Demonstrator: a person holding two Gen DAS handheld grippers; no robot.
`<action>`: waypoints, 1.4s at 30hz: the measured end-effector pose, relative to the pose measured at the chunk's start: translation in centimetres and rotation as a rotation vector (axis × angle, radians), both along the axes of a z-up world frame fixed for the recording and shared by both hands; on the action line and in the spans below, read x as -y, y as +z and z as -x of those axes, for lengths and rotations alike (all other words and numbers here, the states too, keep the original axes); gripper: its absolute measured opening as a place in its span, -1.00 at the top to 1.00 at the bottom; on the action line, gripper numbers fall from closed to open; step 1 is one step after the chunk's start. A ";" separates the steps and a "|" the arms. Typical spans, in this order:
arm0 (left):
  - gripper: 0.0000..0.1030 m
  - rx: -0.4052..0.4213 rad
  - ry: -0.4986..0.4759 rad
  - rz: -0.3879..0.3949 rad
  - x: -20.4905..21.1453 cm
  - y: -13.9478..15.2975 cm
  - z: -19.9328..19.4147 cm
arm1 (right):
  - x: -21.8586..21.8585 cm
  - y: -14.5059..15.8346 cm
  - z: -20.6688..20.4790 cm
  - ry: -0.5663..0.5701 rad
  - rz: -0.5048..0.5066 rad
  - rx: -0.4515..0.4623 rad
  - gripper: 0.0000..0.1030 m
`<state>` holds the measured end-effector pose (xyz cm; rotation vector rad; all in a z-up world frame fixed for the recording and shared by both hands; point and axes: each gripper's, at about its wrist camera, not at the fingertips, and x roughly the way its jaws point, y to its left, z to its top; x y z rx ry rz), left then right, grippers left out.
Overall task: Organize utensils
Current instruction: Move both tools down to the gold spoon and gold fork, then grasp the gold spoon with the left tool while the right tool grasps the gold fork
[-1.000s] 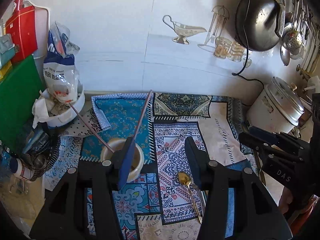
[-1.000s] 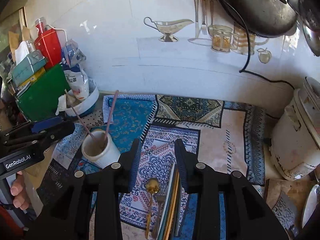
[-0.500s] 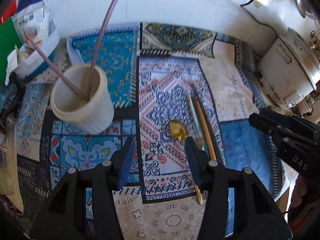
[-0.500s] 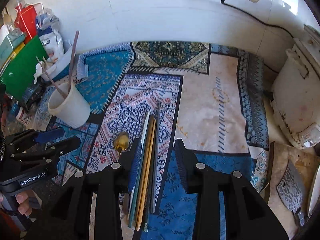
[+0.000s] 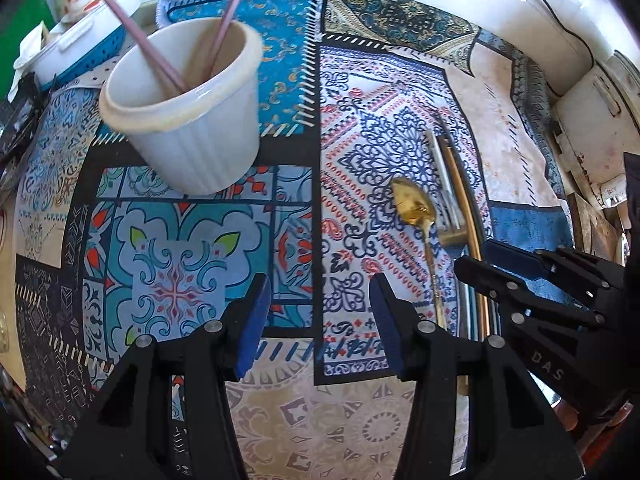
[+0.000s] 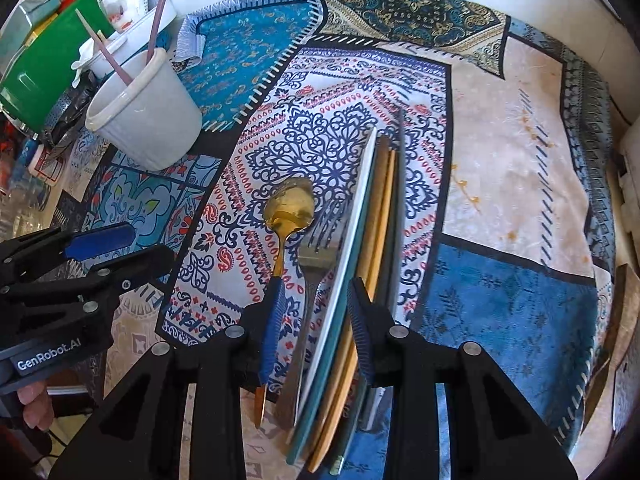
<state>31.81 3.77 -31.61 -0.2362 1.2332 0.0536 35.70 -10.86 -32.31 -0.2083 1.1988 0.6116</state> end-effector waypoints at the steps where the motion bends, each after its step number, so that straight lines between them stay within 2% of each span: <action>1: 0.03 -0.001 0.004 -0.001 -0.2 0.0 0.0 | -0.1 -0.2 -0.1 0.000 0.001 -0.007 0.57; 3: 0.03 -0.002 0.010 0.001 -0.4 -0.1 0.0 | -0.4 -0.7 -0.4 0.002 -0.002 -0.031 0.69; 7: 0.03 0.002 0.011 0.002 -0.7 0.1 -0.2 | -0.4 -1.1 -0.9 -0.009 -0.033 -0.063 0.79; 11: 0.03 0.010 0.012 -0.001 -0.9 0.4 -0.4 | -0.8 -1.1 -1.1 -0.005 -0.060 -0.072 0.80; 20: 0.03 0.007 0.023 -0.002 -1.3 0.6 -0.3 | -2.9 -2.3 -2.3 0.022 -0.043 -0.093 0.81; 22: 0.03 0.008 0.025 -0.004 -1.4 0.6 -0.3 | -3.1 -2.2 -2.2 0.032 -0.045 -0.071 0.81; 27: 0.03 0.003 0.033 0.000 -1.4 0.5 -0.3 | -3.6 -2.4 -2.0 0.036 -0.054 -0.042 0.93; 30: 0.03 0.000 0.029 0.008 -1.1 0.5 -0.4 | -3.6 -2.5 -2.0 0.026 -0.059 -0.054 0.95; 42: 0.03 -0.016 -0.056 0.071 2.4 0.1 -2.4 | 2.5 2.1 -1.8 -0.071 -0.179 0.012 0.96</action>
